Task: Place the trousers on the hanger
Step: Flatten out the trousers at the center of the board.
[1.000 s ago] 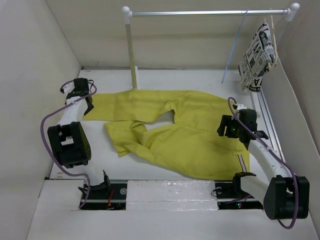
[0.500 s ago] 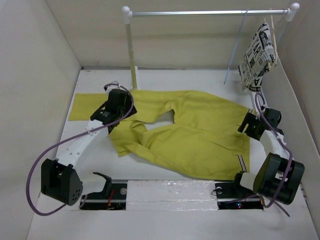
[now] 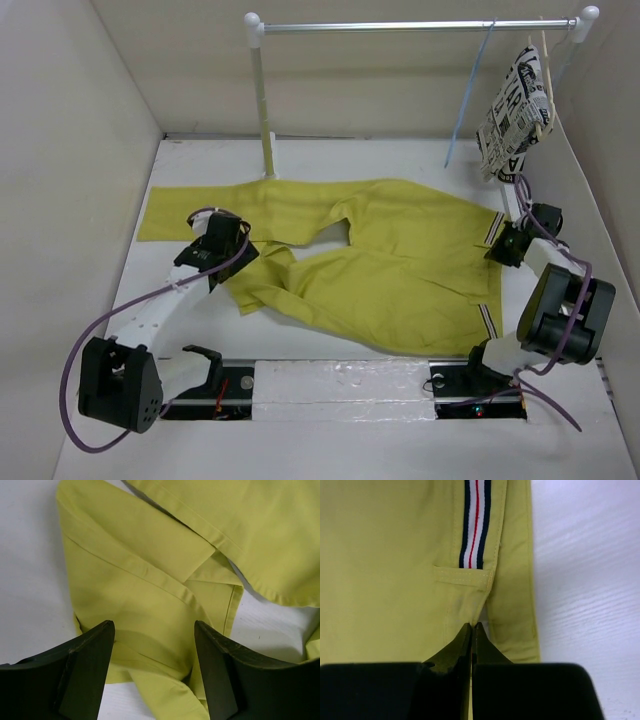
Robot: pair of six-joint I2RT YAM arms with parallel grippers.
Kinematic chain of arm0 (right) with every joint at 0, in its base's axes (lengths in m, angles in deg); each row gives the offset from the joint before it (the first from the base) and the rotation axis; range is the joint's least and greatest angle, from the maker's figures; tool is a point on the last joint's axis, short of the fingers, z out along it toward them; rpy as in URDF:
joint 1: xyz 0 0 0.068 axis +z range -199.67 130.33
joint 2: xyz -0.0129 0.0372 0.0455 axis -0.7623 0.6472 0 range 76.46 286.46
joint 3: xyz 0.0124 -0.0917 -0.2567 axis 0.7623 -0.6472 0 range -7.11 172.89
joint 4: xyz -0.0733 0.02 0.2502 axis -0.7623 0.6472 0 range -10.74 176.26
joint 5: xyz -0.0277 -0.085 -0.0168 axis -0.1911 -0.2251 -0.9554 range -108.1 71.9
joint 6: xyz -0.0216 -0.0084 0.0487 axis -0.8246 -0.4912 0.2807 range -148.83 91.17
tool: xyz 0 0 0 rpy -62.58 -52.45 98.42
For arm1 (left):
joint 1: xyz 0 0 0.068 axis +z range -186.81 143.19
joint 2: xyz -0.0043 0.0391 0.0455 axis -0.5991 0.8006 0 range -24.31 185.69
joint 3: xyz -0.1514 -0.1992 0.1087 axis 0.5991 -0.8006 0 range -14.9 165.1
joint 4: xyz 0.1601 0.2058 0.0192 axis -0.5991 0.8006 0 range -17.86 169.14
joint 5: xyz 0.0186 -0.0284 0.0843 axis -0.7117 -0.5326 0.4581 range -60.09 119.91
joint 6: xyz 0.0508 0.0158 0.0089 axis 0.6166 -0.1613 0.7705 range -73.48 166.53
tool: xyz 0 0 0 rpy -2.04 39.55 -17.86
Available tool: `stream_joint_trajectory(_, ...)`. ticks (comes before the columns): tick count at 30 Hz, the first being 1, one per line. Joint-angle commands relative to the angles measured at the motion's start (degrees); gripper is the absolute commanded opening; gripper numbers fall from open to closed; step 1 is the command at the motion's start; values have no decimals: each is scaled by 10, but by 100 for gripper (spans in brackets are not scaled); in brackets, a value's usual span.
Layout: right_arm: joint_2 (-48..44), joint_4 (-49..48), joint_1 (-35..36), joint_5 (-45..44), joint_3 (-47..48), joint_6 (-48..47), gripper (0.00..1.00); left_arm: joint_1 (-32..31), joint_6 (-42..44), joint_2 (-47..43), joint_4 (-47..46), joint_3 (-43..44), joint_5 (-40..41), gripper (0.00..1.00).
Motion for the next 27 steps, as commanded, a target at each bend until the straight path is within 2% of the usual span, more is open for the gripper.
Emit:
stream_joint_trajectory(1, -25, -50, -2, -5, 75, 29, 0, 4, -47, -44, 33, -9, 28, 60)
stream_joint_trajectory(3, -32, -28, 6, -32, 115, 34, 0, 9, -52, -62, 46, -20, 44, 59)
stream_joint_trajectory(4, -35, -15, 18, -44, 126, 29, 6, 18, -54, -71, 52, -22, 46, 59)
stream_joint_trajectory(5, -41, -2, 25, -56, 135, 24, 31, 23, -58, -74, 59, -29, 45, 60)
stream_joint_trajectory(6, -46, 14, 35, -65, 139, 9, 47, 23, -63, -75, 61, -33, 43, 60)
stream_joint_trajectory(8, -68, 31, 67, -73, 135, -6, 69, 31, -77, -70, 66, -43, 31, 62)
stream_joint_trajectory(11, -113, 25, 118, -36, 76, -24, 70, 31, -107, -55, 64, -58, 14, 63)
stream_joint_trajectory(13, -176, 18, 151, -19, 42, -24, 62, 31, -120, -52, 57, -67, 7, 63)
stream_joint_trajectory(14, -200, -6, 189, 24, 8, -25, 40, 31, -126, -52, 47, -75, 9, 63)
stream_joint_trajectory(15, -238, -24, 214, 52, -8, -22, 29, 31, -128, -53, 36, -79, 12, 63)
stream_joint_trajectory(17, -260, -47, 275, 124, -34, -24, 8, 31, -128, -50, 6, -88, 28, 65)
stream_joint_trajectory(18, -262, -44, 354, 138, -33, -37, 8, 31, -129, -46, -2, -87, 35, 65)
stream_joint_trajectory(19, -260, -36, 399, 142, -29, -45, 10, 31, -121, -32, -12, -84, 40, 65)
stream_joint_trajectory(20, -248, -35, 490, 143, -24, -57, 22, 31, -107, -14, -38, -82, 38, 65)
stream_joint_trajectory(21, -247, -40, 491, 144, -20, -64, 31, 31, -107, -14, -47, -79, 38, 65)
stream_joint_trajectory(22, -224, -41, 575, 138, -12, -64, 42, 31, -107, 2, -51, -78, 50, 65)
stream_joint_trajectory(23, -210, -43, 612, 127, -5, -63, 60, 31, -109, 11, -54, -75, 57, 64)
stream_joint_trajectory(25, -172, -50, 692, 94, 27, -89, 69, 31, -112, 32, -62, -74, 63, 63)
stream_joint_trajectory(27, -103, -56, 723, 80, 56, -98, 73, 31, -114, 45, -71, -71, 63, 58)
